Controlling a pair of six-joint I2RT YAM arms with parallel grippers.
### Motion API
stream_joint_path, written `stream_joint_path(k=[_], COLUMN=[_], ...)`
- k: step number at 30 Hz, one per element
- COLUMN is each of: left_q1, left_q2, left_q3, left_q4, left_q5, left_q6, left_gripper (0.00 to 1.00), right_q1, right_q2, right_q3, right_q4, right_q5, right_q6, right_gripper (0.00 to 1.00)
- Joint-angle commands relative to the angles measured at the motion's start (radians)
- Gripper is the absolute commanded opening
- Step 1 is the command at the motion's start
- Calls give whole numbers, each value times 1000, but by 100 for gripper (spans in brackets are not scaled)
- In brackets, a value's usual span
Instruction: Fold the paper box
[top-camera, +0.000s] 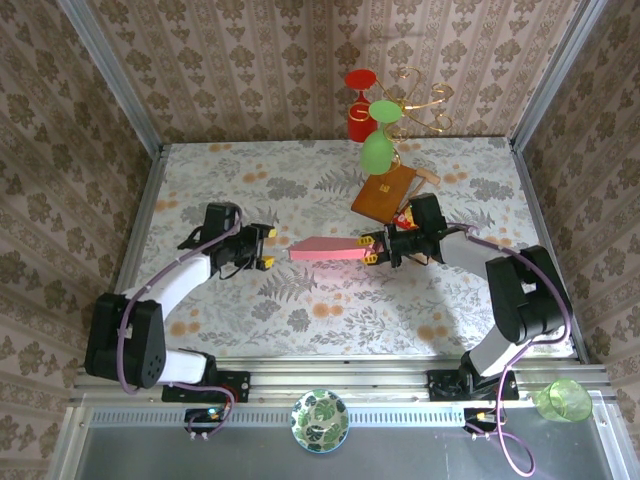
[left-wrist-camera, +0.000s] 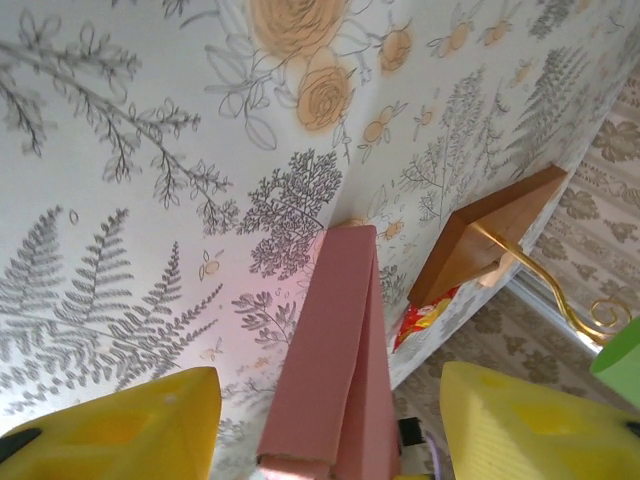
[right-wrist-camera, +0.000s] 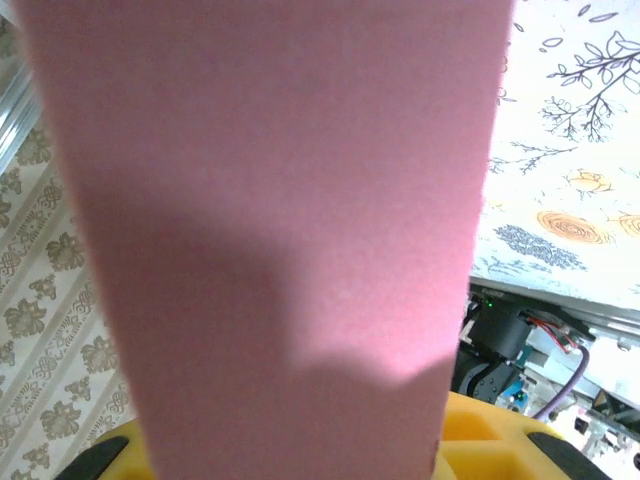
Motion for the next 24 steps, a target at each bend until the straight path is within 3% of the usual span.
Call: stream_joint_path(k=[1, 6, 18, 24], left_q1=[-25, -50, -101, -111], left_q2=[47, 102, 224, 287], left_q3=[-18, -28, -69, -87], left_q4=[63, 88, 384, 514], left_q5=[50, 97, 110, 108], left_q6=[-169, -190, -324, -368], left_gripper=[62, 62, 63, 54], right_q1=[-6, -11, -12, -12], right_q2=[22, 30, 45, 47], right_q3=[22, 24, 47, 53], right_q4=[-22, -22, -66, -85], right_q5=[-60, -76, -109, -115], right_q6=[5, -7, -63, -83], right_gripper=[27, 27, 27, 26])
